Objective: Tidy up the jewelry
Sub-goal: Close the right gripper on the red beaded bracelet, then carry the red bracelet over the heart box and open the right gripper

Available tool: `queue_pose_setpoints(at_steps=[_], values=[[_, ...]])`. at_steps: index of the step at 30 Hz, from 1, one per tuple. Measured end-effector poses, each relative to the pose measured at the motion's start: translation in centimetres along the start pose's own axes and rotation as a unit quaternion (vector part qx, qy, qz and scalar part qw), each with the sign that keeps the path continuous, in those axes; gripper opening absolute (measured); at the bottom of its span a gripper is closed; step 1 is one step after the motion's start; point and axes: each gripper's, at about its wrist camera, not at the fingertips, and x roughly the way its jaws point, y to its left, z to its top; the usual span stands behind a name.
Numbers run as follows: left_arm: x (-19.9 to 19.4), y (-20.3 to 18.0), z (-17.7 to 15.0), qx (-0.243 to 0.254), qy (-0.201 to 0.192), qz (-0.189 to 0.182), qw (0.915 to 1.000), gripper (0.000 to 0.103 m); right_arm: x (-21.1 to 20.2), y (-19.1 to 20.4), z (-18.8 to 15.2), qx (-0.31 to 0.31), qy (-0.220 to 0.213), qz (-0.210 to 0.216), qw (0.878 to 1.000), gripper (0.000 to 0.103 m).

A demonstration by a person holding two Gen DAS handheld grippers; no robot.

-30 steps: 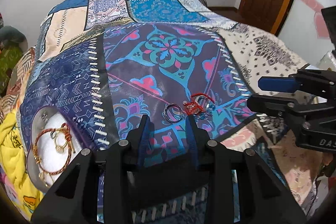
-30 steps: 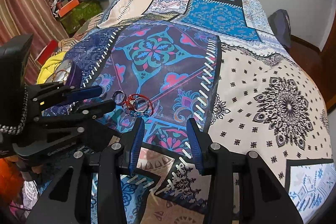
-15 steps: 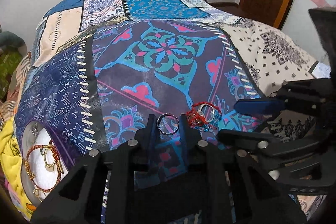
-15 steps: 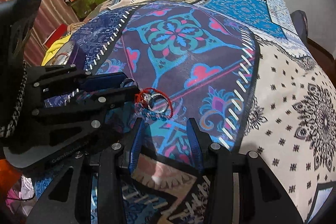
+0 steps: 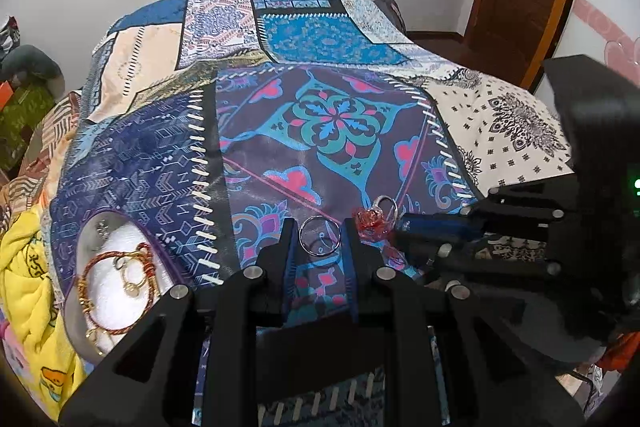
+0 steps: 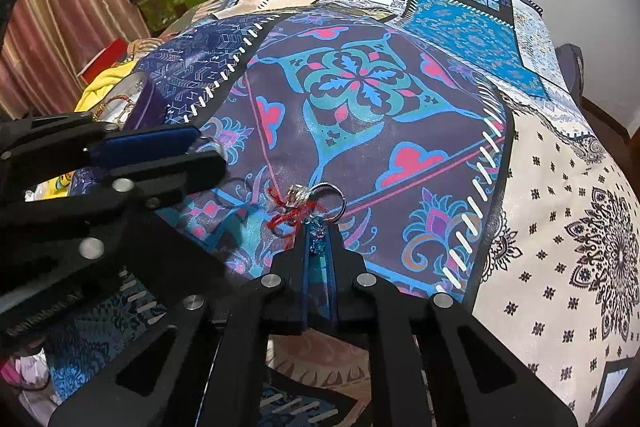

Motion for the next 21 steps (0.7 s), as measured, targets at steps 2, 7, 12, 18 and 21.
queue_pose_setpoints(at_steps=[2, 7, 12, 18, 21], values=[[-0.7, 0.1, -0.1, -0.004, -0.004, -0.001, 1.0, 0.02, -0.5, 0.0, -0.3, 0.007, -0.002, 0.003, 1.0, 0.006], [-2.5, 0.4, -0.3, -0.012, -0.017, -0.002, 0.9998, 0.02, -2.2, 0.0, -0.6, 0.019, -0.016, -0.001, 1.0, 0.006], [-4.7, 1.0, -0.6, -0.023, -0.033, -0.002, 0.9992, 0.02, -4.8, 0.3, -0.1, 0.024, -0.04, -0.007, 0.999, 0.006], [-7.2, 2.1, -0.8, -0.043, -0.054, -0.003, 0.9976, 0.02, -7.8, 1.6, 1.1, 0.021, -0.075, -0.012, 0.997, 0.006], [-8.6, 2.8, -1.0, -0.05, -0.065, -0.001, 0.9966, 0.02, -8.7, 2.5, 1.7, 0.017, -0.09, -0.011, 0.996, 0.006]])
